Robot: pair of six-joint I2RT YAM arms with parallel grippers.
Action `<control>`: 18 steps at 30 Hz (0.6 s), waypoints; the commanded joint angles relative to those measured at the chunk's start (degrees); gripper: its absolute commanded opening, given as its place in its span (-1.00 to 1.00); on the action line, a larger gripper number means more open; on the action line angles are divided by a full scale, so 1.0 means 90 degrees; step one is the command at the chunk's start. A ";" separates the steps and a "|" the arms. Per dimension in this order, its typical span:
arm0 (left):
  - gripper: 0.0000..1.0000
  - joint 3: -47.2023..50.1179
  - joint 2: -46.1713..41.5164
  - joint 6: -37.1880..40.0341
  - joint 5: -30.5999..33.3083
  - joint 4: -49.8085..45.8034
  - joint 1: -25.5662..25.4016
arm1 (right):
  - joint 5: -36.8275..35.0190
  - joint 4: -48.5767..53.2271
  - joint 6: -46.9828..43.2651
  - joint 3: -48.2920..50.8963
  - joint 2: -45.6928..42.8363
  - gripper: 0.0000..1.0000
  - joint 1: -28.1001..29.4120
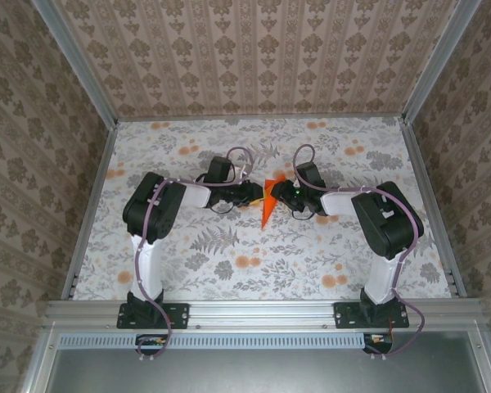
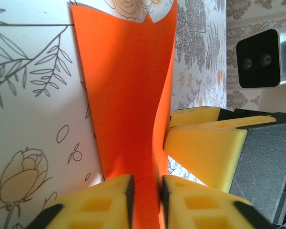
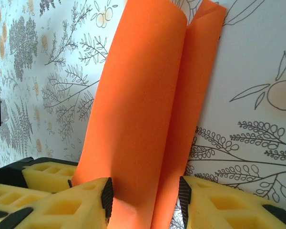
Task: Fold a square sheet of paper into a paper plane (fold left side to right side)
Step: Fold the wing for the fifth time at the center of the table.
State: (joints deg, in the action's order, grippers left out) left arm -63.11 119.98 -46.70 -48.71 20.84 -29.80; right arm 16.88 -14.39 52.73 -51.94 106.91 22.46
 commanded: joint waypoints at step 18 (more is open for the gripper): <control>-0.85 -0.0644 0.0487 0.0638 -0.0149 -0.0498 0.0030 | 0.0097 0.0215 -0.0221 0.0130 -0.0564 0.05 -0.0255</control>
State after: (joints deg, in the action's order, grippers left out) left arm -67.55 123.81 -43.11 -48.90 17.76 -29.80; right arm 16.93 -12.64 51.13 -50.83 103.57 20.93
